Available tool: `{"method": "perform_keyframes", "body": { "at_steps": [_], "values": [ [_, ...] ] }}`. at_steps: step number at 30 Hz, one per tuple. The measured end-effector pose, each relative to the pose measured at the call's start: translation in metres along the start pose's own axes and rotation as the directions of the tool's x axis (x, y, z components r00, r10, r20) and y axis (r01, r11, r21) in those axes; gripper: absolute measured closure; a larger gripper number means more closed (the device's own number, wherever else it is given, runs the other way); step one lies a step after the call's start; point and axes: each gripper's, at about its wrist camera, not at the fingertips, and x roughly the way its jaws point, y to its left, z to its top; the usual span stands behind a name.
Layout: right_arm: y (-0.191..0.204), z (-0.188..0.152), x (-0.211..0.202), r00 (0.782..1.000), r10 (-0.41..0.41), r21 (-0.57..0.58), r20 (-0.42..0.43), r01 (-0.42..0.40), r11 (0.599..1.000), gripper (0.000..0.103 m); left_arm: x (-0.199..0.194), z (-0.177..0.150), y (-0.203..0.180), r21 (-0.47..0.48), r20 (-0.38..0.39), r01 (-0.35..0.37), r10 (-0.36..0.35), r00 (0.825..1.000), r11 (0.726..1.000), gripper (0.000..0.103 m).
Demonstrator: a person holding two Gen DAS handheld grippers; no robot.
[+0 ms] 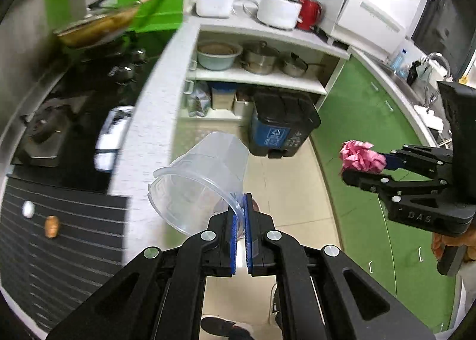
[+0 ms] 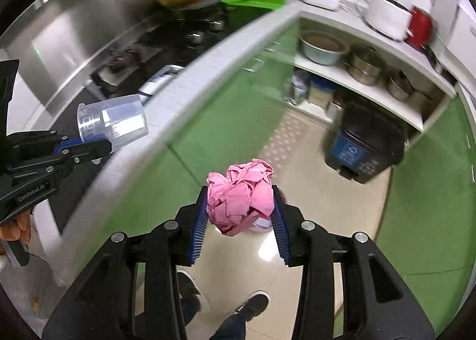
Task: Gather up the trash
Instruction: 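Carry cup and cloth to the wastebasket and open the left gripper over it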
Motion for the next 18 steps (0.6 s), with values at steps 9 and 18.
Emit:
{"method": "perform_keyframes", "body": {
  "at_steps": [9,18],
  "values": [
    [-0.089,-0.020,0.067,0.998,0.016,0.030,-0.055,-0.014,0.999,0.063,0.113,-0.004,-0.031,-0.030,-0.099,0.003,-0.006,0.995,1.000,0.098],
    [-0.122,-0.044,0.159,0.995,0.012,0.065,-0.101,-0.006,0.998,0.063,0.245,-0.022,-0.019,-0.019,-0.214,0.048,-0.051,0.975,0.999,0.098]
  ]
}}
